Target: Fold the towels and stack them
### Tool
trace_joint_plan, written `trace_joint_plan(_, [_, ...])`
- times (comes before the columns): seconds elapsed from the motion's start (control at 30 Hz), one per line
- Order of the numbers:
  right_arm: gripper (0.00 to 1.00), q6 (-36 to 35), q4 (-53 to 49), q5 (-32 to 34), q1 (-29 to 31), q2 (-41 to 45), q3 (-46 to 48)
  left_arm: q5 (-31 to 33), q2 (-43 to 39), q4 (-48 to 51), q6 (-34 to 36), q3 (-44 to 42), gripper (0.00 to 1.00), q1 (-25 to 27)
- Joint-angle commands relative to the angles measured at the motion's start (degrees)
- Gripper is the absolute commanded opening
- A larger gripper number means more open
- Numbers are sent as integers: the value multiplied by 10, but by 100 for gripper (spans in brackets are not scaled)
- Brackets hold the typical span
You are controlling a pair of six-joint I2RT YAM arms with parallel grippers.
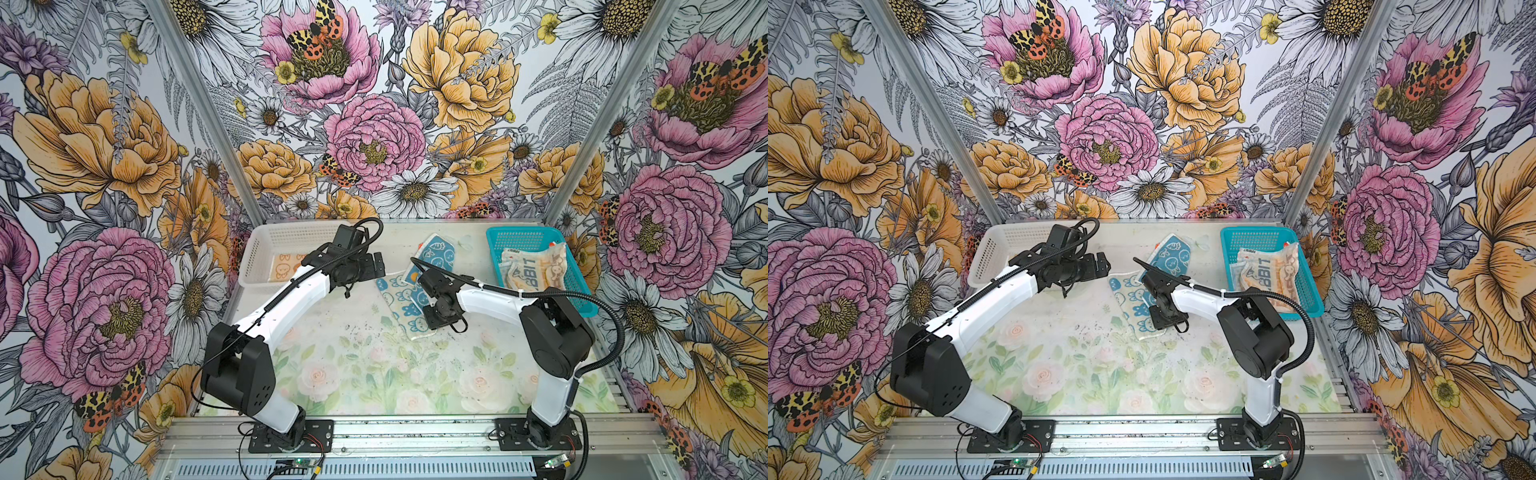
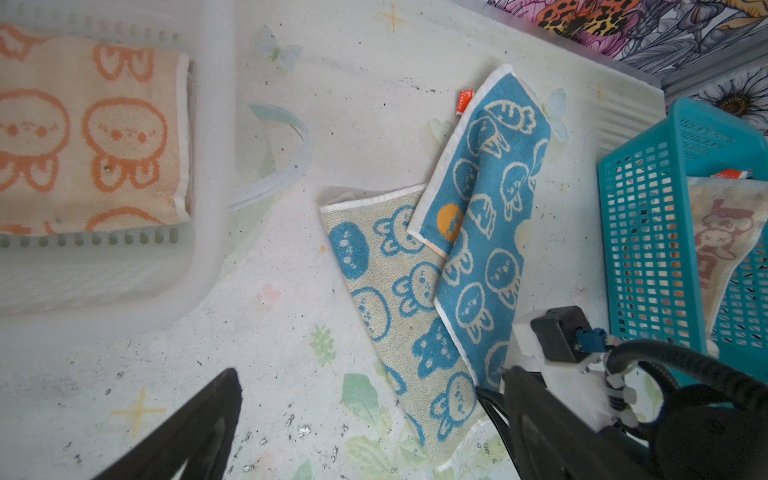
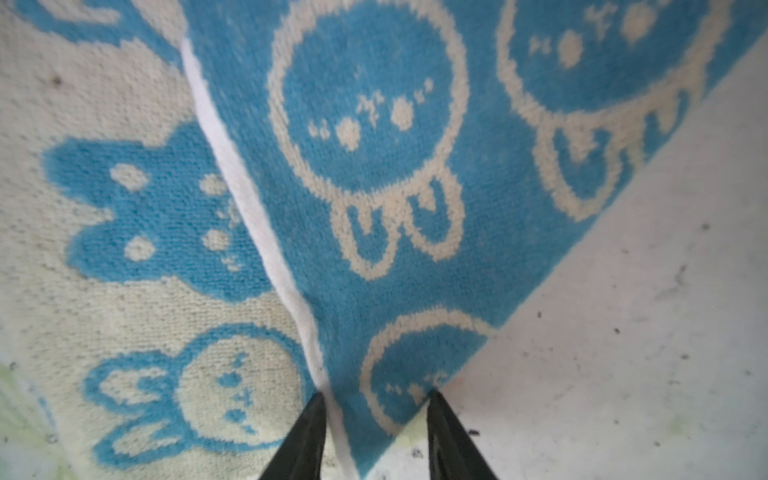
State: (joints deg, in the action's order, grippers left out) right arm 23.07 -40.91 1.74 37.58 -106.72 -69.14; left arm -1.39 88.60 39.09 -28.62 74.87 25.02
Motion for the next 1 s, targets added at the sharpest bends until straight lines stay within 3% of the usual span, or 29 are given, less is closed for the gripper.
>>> trace_joint_plan(0.0, [36, 9, 3, 4, 4, -2, 4, -5, -3, -14, -7, -9, 99, 5])
trace_joint_plan(0.17, [1, 4, 1, 15, 3, -6, -7, -5, -6, -14, -8, -14, 99, 4])
trace_joint_plan(0.33, [0, -3, -14, 6, 2, 3, -41, -6, -7, -14, -11, -21, 99, 4])
trace_joint_plan(0.53, [0, -33, -58, -41, -3, 32, -158, -6, -12, -13, -11, -27, 99, 4])
trace_joint_plan(0.7, [0, -69, -96, -42, -89, -2, -281, -7, -9, -13, -10, -23, 99, 3])
trace_joint_plan(0.97, [0, -100, -120, -51, -226, -175, -464, -16, 13, -13, -11, -13, 99, 8])
